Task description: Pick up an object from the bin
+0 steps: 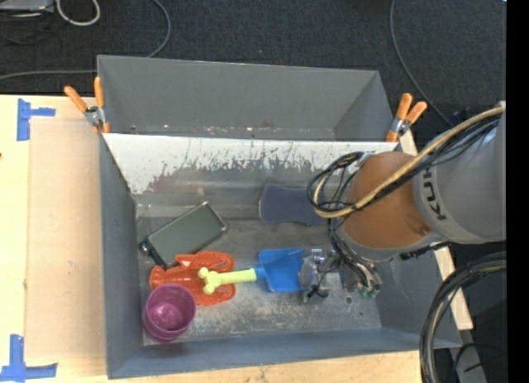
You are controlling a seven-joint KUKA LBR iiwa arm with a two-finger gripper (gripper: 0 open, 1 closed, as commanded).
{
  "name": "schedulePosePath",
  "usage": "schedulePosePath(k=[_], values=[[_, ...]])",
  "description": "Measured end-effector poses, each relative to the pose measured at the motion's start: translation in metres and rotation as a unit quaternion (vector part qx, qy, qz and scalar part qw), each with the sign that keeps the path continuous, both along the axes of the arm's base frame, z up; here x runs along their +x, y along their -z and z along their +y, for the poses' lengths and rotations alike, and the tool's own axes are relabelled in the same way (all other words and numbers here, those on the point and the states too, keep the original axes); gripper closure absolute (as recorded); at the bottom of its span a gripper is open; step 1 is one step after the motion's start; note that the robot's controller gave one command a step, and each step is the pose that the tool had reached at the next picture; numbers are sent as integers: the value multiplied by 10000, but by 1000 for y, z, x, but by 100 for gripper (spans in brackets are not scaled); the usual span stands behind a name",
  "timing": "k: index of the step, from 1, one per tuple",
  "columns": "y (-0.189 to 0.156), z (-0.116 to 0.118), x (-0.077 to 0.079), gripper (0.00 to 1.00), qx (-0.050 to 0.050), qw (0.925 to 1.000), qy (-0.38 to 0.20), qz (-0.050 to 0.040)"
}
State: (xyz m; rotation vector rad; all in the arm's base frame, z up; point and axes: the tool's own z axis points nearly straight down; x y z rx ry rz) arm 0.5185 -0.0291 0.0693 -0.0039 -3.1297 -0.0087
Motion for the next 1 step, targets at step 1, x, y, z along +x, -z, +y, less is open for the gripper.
schedulePosePath(k=[1], values=[[0,0,0,100,0,10000,-1,0]])
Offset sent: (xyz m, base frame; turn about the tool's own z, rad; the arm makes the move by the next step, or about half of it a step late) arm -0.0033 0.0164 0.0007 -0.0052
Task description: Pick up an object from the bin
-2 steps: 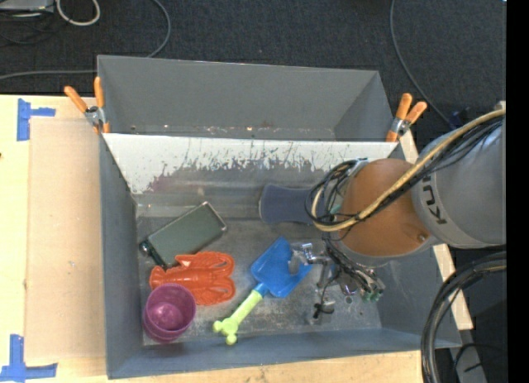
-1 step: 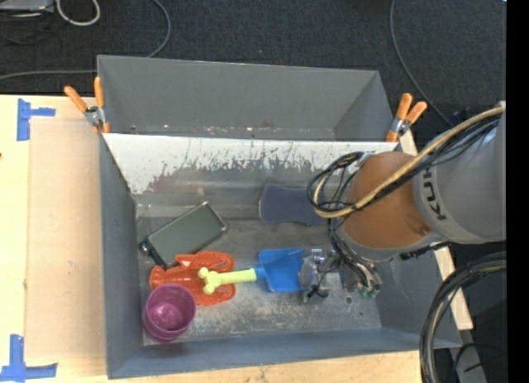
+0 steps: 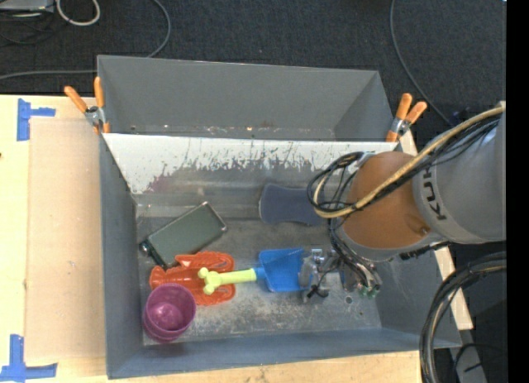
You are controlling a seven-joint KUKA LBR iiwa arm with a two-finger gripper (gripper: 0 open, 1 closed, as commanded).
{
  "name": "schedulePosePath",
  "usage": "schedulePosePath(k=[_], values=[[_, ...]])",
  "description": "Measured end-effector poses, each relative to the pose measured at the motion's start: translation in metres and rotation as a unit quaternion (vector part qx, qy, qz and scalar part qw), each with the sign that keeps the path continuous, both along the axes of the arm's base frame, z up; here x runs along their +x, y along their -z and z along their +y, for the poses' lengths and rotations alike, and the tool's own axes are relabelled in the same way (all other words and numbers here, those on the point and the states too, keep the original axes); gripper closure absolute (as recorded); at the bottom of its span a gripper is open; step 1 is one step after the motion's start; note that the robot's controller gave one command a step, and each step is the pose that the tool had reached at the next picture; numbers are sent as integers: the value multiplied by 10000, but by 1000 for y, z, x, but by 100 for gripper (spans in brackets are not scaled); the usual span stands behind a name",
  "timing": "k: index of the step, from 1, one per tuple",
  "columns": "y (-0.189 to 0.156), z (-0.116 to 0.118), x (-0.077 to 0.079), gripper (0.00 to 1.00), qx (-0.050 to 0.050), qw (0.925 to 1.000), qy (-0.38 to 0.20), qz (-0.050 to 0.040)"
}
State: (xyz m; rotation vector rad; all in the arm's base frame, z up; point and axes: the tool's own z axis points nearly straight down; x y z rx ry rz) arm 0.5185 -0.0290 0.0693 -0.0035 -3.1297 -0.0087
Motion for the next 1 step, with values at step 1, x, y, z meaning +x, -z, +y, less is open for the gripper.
schedulePosePath(k=[1], values=[[0,17,-4,100,3,10000,-33,12]])
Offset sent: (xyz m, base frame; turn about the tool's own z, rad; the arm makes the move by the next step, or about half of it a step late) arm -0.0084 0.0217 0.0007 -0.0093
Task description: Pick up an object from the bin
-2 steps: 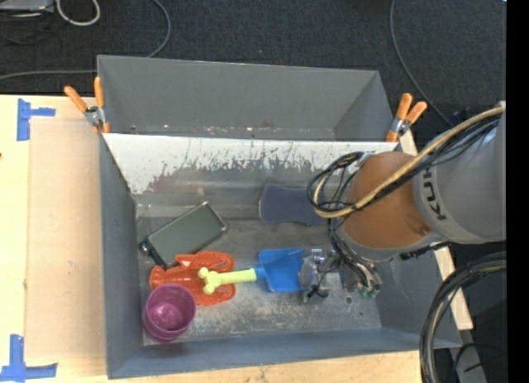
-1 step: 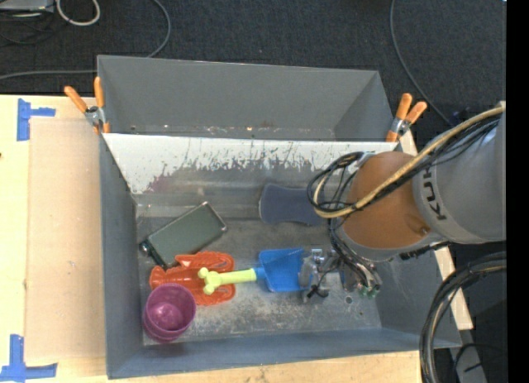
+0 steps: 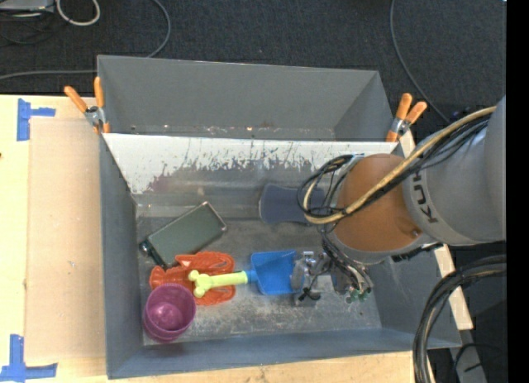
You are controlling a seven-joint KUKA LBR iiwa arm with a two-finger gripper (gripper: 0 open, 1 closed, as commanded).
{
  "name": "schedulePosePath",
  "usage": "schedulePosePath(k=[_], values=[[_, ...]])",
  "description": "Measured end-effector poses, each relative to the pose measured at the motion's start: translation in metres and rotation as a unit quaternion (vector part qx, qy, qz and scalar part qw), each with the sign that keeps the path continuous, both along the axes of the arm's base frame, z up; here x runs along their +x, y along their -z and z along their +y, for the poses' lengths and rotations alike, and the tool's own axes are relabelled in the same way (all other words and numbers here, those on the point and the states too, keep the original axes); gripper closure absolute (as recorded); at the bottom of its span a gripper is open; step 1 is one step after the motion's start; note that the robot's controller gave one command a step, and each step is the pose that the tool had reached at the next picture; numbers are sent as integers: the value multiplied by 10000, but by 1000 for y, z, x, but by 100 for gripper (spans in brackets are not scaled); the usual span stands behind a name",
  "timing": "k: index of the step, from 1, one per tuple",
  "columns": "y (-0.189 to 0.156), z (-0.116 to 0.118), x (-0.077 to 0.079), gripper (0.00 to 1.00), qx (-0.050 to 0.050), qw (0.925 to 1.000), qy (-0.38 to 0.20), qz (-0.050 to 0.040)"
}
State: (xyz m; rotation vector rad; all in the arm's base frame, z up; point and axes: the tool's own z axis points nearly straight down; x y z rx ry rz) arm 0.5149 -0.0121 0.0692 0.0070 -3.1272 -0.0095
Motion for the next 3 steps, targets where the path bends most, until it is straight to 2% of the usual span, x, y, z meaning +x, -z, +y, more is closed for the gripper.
schedulePosePath(k=[1,3], values=[[0,5,-5,100,-1,10000,-27,5],[0,4,7,100,3,10000,-29,16]])
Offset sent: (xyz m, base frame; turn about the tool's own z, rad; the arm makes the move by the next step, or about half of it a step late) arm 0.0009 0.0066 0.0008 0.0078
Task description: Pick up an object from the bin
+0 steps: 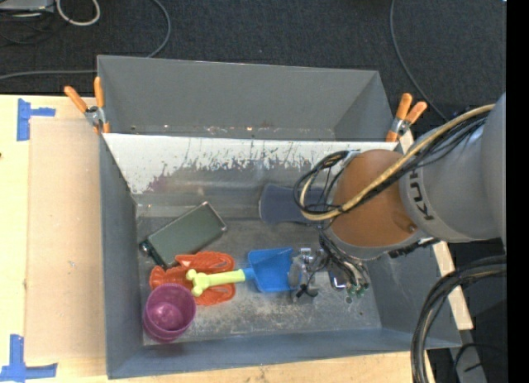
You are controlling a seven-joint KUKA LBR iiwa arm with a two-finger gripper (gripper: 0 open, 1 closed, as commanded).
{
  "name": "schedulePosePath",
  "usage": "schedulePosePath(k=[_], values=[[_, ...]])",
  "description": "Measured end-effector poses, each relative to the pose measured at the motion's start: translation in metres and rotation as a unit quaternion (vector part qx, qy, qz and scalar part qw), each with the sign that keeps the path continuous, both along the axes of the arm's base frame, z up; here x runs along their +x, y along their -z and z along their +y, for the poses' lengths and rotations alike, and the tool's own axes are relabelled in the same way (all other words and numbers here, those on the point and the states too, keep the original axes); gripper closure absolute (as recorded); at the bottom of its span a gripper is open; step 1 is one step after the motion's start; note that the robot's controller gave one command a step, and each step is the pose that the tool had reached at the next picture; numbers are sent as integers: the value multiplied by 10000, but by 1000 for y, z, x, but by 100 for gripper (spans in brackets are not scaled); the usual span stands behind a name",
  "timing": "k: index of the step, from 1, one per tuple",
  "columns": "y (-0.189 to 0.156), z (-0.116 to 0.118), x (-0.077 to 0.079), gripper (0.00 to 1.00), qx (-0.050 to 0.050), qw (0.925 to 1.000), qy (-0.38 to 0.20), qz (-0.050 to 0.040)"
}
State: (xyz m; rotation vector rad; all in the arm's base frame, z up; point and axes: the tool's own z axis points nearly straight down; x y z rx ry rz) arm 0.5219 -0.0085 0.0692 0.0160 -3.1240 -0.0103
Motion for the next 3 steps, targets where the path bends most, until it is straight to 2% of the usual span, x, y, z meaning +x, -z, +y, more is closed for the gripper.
schedulePosePath(k=[1,2,3], values=[[-42,0,34,100,22,9916,-1294,-23],[-9,-32,15,100,-17,9968,794,33],[-28,-6,24,100,17,9970,-770,-8]])
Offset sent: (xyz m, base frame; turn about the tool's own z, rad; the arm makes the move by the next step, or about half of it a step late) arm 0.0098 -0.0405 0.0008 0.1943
